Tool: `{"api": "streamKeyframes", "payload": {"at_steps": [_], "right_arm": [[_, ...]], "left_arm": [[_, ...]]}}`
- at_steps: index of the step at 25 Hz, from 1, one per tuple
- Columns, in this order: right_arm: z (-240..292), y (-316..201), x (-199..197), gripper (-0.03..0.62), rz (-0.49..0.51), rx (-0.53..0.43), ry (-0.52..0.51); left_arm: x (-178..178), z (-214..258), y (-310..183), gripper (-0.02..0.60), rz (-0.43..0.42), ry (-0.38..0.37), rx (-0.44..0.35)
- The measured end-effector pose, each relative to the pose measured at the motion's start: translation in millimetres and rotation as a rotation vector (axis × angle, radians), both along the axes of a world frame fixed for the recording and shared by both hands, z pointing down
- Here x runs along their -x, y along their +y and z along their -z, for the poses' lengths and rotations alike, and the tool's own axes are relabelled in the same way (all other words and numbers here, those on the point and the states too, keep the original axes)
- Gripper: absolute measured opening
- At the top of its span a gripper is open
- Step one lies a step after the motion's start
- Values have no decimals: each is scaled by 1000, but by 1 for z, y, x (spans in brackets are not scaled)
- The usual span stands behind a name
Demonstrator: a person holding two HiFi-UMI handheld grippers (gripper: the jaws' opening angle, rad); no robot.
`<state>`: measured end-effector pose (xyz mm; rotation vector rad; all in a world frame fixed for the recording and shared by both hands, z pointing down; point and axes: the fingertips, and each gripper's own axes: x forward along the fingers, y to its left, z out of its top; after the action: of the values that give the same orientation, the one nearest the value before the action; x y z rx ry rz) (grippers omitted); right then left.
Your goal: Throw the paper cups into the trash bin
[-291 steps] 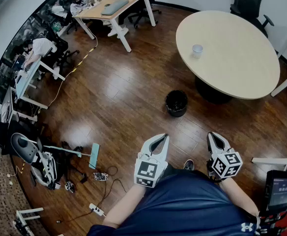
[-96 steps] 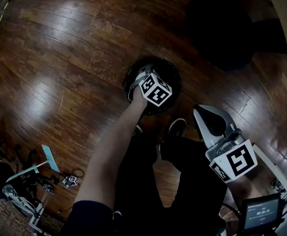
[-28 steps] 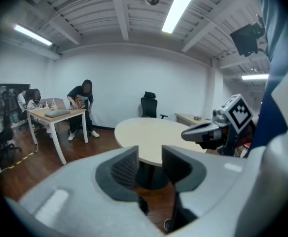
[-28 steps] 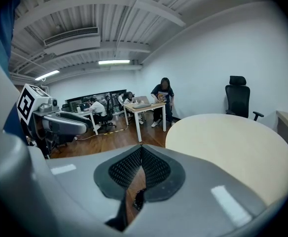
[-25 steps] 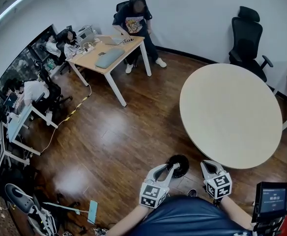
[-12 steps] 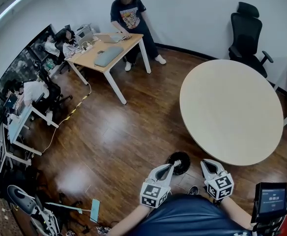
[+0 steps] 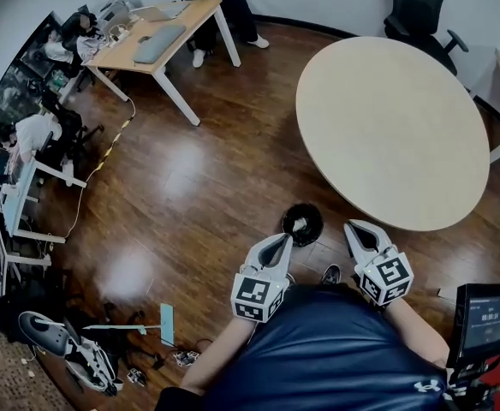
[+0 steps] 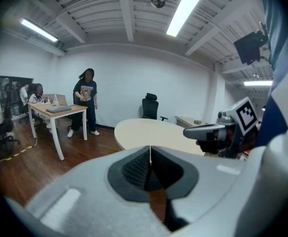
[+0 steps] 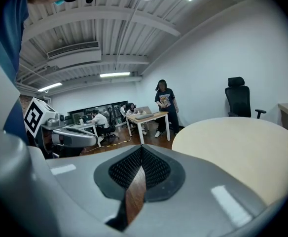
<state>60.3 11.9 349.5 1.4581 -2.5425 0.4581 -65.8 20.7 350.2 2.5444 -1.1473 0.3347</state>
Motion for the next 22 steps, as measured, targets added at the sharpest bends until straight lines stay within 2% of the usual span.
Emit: {"api": "streamKeyframes", "payload": {"at_steps": [9,15,22], "right_arm": [[2,14,2,11,4,25,-9],[-2,32,3,11,31,31,-19],[-1,35,-12,11,72,21,-38]], "left_arm": [[-9,-6,16,8,-31,2,45],[-12,-10,33,8,-22,-20,61],[-42,-11,41,8,-19,-45,64]]}}
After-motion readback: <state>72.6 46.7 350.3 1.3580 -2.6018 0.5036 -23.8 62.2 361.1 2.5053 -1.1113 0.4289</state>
